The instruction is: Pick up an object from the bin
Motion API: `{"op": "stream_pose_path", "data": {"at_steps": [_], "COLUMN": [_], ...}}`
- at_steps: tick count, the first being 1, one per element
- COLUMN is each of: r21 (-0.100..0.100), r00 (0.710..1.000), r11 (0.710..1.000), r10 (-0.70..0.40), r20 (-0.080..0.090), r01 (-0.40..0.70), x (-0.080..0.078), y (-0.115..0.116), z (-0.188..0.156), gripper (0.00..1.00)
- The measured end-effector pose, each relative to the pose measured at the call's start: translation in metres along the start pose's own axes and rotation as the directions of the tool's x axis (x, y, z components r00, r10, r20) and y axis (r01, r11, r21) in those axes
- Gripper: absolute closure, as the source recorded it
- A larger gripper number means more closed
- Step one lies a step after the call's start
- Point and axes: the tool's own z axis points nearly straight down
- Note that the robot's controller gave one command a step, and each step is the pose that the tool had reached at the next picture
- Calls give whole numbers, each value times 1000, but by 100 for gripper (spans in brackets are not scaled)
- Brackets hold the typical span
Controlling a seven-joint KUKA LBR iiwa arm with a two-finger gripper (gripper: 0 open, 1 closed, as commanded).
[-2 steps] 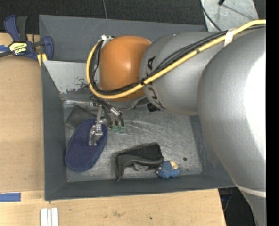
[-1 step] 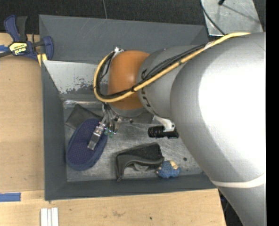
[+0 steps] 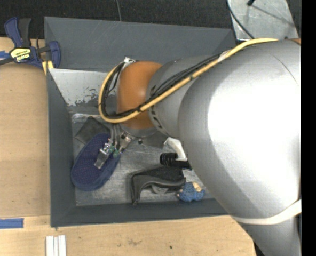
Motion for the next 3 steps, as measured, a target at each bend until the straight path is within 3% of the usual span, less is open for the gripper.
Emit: {"op": "stream_pose_path", "data": {"at_steps": [1,2,3], "r21": [-9,-12,-14], "r00": [996,989,990], "r11": [996,989,990], "r10": [-87,146,143], "r20": [0,-2,-5], "r01": [87,-146,-143], "x": [13,20,22], "y": [41,36,38], "z": [-41,-3,-5], "gripper": [0,0,100]}}
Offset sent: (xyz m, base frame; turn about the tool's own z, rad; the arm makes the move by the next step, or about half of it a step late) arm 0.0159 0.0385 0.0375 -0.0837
